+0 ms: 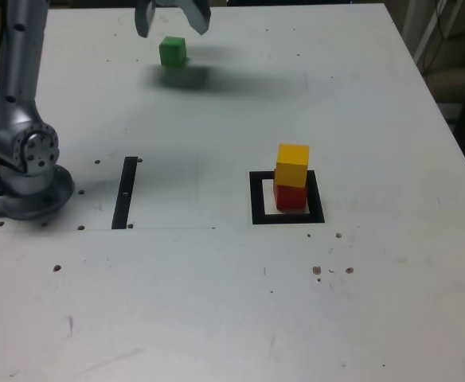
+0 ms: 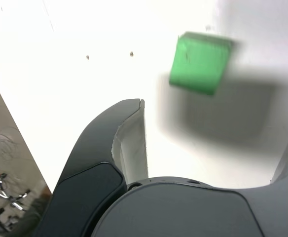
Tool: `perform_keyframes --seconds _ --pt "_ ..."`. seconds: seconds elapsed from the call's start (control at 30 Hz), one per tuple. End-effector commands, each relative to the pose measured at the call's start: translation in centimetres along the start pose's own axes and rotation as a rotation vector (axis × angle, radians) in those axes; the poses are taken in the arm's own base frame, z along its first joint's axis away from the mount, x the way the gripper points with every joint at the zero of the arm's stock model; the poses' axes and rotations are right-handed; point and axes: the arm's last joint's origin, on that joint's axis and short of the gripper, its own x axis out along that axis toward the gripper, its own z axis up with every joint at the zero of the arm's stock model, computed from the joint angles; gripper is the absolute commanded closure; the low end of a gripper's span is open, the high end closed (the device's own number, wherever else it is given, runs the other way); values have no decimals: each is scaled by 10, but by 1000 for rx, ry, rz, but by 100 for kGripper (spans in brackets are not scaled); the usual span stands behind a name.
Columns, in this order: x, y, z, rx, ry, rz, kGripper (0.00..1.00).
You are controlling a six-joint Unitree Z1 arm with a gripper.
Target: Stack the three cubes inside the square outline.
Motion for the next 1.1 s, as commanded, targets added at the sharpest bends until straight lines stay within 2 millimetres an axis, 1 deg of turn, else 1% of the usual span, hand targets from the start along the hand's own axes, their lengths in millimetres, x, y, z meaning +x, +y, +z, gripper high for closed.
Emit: perform_keyframes --seconds 0.0,0.1,0.23,0.43,0.53,0.6,0.63,0.8,0.87,0.93,1.07 --pt "7 7 -1 3 7 -12 2" --pt "16 18 -3 10 12 -28 2" --pt "26 29 -2 21 15 -44 4" --pt "38 37 5 37 18 -66 8" --pt "46 39 9 44 21 -83 12" --pt "50 40 11 46 21 -91 17" --pt "51 41 12 46 20 -93 21" --pt "54 43 16 44 11 -85 50" --pt "55 44 17 43 9 -83 57" --pt "57 45 18 44 8 -86 60" --pt "61 46 21 47 6 -95 61"
